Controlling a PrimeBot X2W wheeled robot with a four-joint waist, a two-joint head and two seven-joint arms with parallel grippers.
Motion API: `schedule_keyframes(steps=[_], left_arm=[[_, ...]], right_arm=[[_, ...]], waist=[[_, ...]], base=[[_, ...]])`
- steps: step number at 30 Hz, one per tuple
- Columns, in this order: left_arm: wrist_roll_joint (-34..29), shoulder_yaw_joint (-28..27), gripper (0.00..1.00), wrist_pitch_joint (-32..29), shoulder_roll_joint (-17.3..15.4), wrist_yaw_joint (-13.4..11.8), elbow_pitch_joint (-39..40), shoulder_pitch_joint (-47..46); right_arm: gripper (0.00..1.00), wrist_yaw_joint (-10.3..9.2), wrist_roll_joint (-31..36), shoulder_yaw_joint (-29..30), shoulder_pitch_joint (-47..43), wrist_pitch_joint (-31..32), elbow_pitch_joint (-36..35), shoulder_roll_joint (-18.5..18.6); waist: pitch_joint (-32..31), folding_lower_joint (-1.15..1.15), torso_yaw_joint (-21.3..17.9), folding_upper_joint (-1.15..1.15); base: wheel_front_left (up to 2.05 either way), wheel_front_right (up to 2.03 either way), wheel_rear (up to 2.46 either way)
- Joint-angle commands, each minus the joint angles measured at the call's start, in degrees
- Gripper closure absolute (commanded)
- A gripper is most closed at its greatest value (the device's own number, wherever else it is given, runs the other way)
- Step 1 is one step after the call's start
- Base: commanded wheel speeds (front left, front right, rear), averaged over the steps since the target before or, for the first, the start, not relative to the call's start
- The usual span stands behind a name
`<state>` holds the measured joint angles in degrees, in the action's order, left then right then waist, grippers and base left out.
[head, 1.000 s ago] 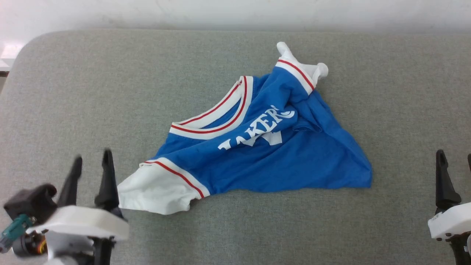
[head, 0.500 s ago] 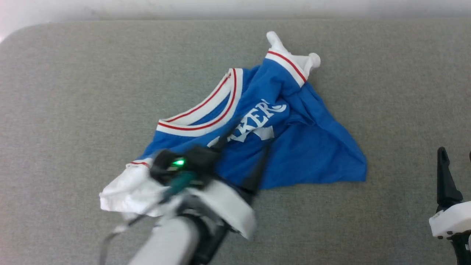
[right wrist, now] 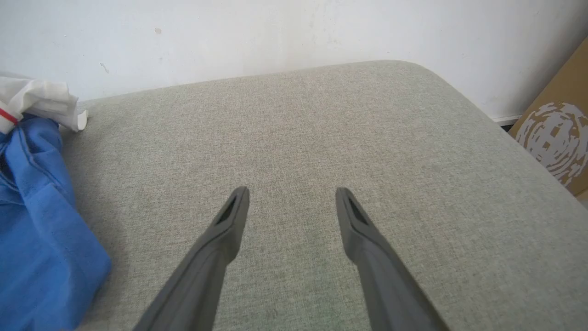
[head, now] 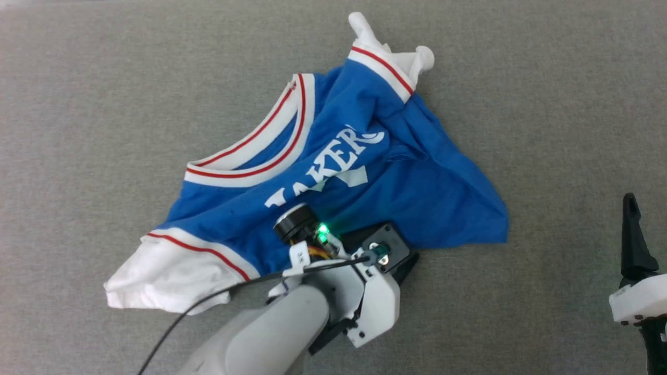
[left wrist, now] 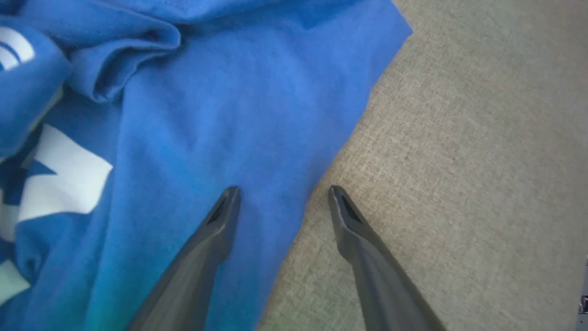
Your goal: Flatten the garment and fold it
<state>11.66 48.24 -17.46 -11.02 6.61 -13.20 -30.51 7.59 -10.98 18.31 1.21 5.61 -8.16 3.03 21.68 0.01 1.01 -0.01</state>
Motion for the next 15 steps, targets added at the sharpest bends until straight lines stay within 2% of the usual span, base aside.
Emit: schedule_keyframes(steps=[1, 2, 3, 4, 9, 12, 15], left_arm=[[-0.62, 1.03, 0.0, -1.1, -0.27, 0.47, -1.8, -0.93], [-0.57, 1.7, 0.0, -1.59, -0.29, 0.55, -2.77, -1.59], [-0.52, 2.18, 0.65, -1.76, -0.27, 0.6, -3.54, -2.25], [-0.48, 2.47, 1.0, -1.46, -0.17, 0.63, -4.07, -2.89], [5.8, 1.88, 1.0, -0.53, 2.41, 0.78, -3.27, -2.7], [14.97, 3.29, 1.0, -1.68, 3.57, 0.84, 2.12, -1.1], [25.38, 4.98, 1.0, -3.69, 2.07, 0.86, 11.26, 0.85]], right_arm=[[0.0, -0.1, -0.27, -0.02, 1.02, -0.42, 0.26, -0.15], [0.0, -0.1, -0.27, -0.07, 1.15, -0.49, 0.39, -0.15], [0.0, -0.1, -0.28, -0.11, 1.28, -0.54, 0.52, -0.15], [0.0, -0.1, -0.28, -0.1, 1.4, -0.6, 0.67, -0.15], [0.0, -0.1, -0.03, 0.35, 1.53, -0.87, 1.54, -0.15], [0.0, -0.1, 0.08, 0.19, 1.41, -0.84, 1.88, -0.15], [0.0, -0.1, 0.16, 0.16, 0.95, -0.71, 2.08, -0.15]], waist=[[0.82, -0.01, -0.75, 0.01], [0.91, -0.01, -0.81, 0.01], [0.99, -0.01, -0.87, 0.01], [0.98, -0.01, -0.87, 0.01], [-0.65, -0.01, 0.01, 0.01], [-2.32, -0.01, 0.71, 0.01], [-3.96, -0.01, 1.77, 0.01]], base=[[0.0, 0.0, 0.0], [0.0, 0.0, 0.0], [0.0, 0.0, 0.0], [0.0, 0.0, 0.0], [0.0, 0.0, 0.0], [0.0, 0.0, 0.0], [0.0, 0.0, 0.0]])
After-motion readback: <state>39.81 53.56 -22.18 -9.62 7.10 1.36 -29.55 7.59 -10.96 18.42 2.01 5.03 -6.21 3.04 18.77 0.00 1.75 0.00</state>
